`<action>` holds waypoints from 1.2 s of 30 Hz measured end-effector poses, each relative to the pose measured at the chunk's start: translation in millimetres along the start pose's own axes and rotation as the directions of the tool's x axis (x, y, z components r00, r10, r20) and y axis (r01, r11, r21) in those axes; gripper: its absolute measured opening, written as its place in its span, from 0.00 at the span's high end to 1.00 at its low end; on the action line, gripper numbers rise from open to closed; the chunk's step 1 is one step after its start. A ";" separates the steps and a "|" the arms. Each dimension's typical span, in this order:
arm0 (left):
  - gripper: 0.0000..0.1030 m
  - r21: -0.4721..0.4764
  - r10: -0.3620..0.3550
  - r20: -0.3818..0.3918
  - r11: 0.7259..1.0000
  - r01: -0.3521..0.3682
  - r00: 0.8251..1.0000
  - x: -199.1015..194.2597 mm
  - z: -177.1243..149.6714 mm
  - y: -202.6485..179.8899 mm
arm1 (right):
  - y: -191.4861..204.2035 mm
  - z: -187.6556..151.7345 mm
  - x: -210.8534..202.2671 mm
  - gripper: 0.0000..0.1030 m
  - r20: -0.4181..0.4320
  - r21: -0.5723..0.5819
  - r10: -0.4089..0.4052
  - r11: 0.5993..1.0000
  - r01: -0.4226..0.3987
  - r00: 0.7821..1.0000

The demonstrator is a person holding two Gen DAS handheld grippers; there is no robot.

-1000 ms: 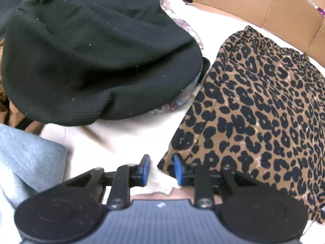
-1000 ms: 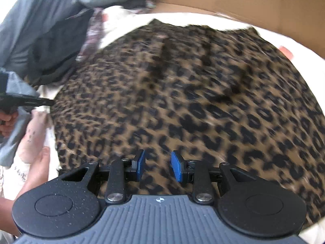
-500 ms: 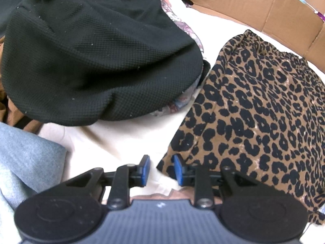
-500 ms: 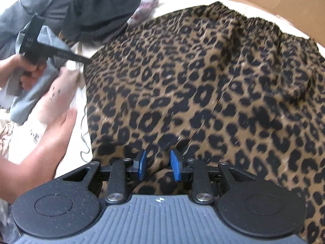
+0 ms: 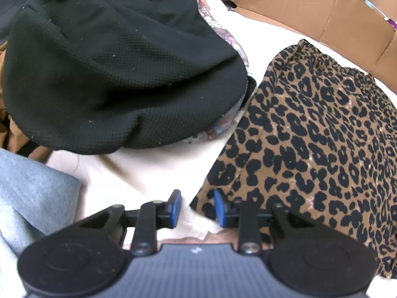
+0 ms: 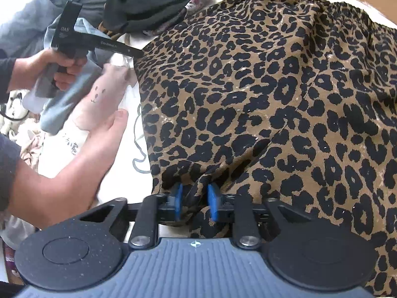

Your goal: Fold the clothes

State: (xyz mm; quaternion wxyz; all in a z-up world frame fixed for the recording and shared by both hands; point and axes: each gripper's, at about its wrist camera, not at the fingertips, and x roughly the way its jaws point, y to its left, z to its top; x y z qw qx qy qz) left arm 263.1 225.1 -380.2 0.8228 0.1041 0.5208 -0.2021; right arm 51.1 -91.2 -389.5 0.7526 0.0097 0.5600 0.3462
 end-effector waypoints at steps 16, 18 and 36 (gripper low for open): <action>0.82 0.088 -0.010 0.026 0.996 0.008 1.000 2.6 -9.8 -9.2 | -7.1 -7.8 -1.2 0.95 -0.049 0.038 0.033 0.999 -0.031 0.998; 0.91 0.086 -0.012 0.019 0.996 0.010 1.000 0.5 -8.9 -10.3 | -10.2 -7.0 -5.9 0.94 -0.044 0.061 0.055 0.997 -0.052 0.998; 0.99 0.041 -0.021 0.038 0.999 0.019 0.999 -28.2 -5.1 -14.3 | -29.7 7.4 -47.1 0.70 0.070 0.117 0.021 0.993 -0.029 0.997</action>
